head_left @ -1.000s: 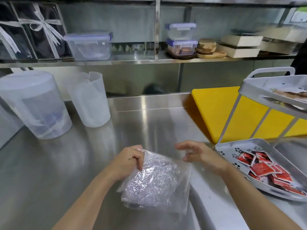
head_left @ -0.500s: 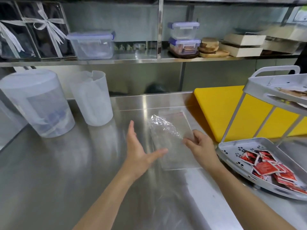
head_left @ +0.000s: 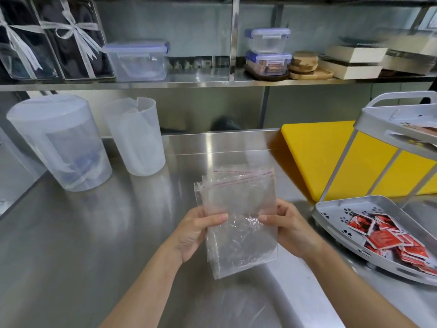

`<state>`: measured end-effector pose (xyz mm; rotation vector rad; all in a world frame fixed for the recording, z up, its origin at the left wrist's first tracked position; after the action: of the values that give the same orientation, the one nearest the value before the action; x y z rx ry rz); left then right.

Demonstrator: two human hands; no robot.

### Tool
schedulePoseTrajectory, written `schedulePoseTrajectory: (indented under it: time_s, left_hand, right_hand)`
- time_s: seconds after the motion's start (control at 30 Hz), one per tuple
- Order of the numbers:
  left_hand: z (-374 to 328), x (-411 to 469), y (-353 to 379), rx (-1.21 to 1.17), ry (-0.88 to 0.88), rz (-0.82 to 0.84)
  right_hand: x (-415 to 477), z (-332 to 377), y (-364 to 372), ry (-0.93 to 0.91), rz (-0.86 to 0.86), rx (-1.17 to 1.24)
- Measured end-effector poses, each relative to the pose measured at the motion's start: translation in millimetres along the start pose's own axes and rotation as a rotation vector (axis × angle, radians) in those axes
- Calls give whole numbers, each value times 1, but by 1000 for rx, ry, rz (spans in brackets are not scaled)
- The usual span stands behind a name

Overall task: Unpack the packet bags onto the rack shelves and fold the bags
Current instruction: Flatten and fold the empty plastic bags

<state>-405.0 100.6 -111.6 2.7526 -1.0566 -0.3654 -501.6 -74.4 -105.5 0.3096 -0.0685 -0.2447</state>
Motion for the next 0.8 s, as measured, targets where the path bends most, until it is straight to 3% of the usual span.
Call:
schedulePoseTrajectory:
  time_s: [0.3,0.47,0.53,0.63,0.8]
  left_hand:
    - [-9,-1,-8,300,149,-255]
    - [-11,-10,-7,373,89,-18]
    - [-9,-10,-8,386,102,-67]
    - [-9,-9,-12,351,105,-180]
    - [-12,-15,-10,175,189,-105]
  right_hand:
    - [3,-9,-1,125,-120,-290]
    - [3,-6,-3,151,-140,-339]
    - [3,-7,-5,163,-129,-353]
    - [3,-12,-7,180,-107,-307]
    - [1,-17,-16,205,-54,-52]
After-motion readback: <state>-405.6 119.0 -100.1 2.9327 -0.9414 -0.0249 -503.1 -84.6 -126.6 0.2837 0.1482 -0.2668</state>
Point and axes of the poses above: each hand's wrist, its own x-axis towards the middle knuckle, its own y-axis out of the palm, z = x × y, the point moved 3 cm from there along x, towards the middle knuckle, and after that the axes turned 7 degrees about -z, right-handed, at the moved point
